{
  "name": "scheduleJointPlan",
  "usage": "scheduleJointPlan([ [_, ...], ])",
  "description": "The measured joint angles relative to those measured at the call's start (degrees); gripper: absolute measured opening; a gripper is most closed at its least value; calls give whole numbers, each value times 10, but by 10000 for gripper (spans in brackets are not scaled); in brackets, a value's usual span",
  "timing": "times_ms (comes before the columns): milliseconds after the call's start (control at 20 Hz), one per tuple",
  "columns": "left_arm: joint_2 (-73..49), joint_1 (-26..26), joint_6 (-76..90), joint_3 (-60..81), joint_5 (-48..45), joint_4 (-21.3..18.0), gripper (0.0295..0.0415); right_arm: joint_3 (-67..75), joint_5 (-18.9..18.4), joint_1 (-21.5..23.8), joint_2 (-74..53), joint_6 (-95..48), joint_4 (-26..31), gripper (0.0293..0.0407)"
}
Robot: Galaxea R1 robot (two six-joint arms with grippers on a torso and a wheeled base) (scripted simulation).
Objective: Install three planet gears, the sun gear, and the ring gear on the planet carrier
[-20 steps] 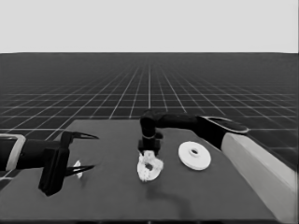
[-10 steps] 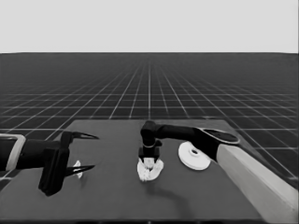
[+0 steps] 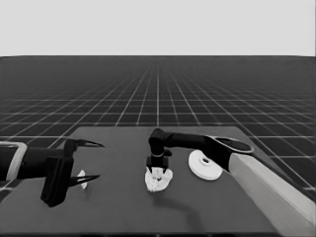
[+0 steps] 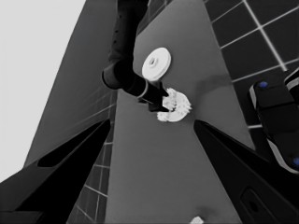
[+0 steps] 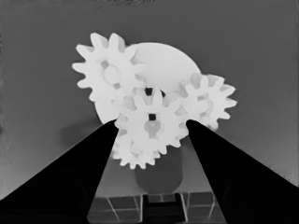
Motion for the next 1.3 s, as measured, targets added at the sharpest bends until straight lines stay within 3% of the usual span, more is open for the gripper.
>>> scheduleJointPlan([
  [1300, 0, 0, 0, 0, 0, 0, 385, -1, 0, -5, -1, 156, 0, 309],
])
